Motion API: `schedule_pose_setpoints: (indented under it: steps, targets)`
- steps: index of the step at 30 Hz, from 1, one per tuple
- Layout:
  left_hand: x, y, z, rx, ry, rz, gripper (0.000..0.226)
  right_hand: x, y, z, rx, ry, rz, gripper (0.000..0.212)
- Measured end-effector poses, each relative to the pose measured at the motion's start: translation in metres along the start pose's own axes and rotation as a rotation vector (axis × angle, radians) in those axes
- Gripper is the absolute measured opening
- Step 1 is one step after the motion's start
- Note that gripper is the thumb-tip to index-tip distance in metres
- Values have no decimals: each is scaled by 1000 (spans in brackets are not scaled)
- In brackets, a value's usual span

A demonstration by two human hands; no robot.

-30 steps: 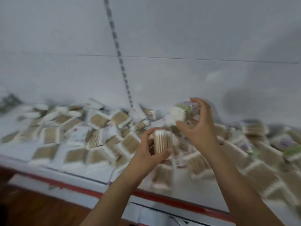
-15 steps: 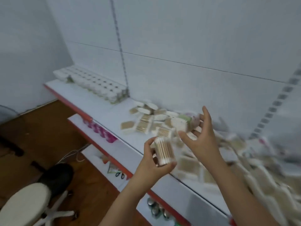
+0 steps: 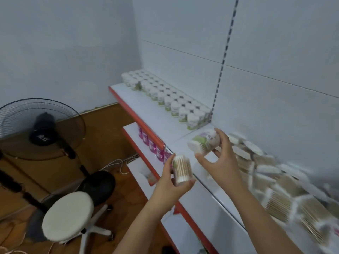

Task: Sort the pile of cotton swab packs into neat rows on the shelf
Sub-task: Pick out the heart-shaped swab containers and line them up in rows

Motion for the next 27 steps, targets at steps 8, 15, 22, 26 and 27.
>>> schedule_pose_setpoints:
  steps: [8,15,22,26,27]
  targets:
    - [95,-138,-9,79,-51,-114,85,143,76,-45,68,-6,79,91]
    - [164,-250,-1,127,-121,-270,82,249,154,-76,-8,63,168,83]
    - [223,-348,7,203,-143,-337,75,338,210,-103,-207,85,226,82]
    - [265,-403,4,230,-79,-279,75,386,239,-120,-285,151,263,92]
    - [273,-415,2,233,-77,-263,75,394,245,-122,-297,179,278,95]
Point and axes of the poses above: each hand's wrist, its own x-axis towards the middle knuckle, its own y-axis out of the palm, z = x × y, the point moved 9 cm from there along x, towards the middle knuckle, and after that the axes turned 15 degrees about z, right-handed, at the moved point
